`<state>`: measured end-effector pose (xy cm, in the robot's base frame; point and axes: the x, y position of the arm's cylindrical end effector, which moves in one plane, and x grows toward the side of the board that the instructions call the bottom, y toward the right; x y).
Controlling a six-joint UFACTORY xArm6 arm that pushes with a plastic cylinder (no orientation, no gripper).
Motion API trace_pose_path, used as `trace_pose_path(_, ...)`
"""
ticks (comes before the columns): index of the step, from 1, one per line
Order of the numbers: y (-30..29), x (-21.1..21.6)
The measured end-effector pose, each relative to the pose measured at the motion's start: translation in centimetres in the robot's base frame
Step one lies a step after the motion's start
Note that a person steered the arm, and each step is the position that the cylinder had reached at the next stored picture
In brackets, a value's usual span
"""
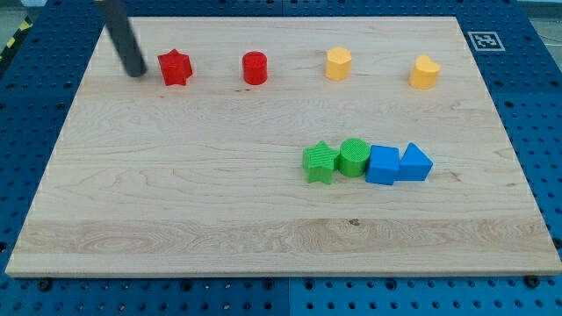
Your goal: Push red star into the red circle
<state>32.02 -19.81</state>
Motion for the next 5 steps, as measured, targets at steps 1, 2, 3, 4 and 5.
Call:
trace_pose_path(1,5.9,0.0)
trace_pose_path(2,8.1,0.0)
trace_pose_path(3,8.0,0.0)
trace_pose_path(4,10.3,0.0)
trace_pose_path(5,8.1,-1.1)
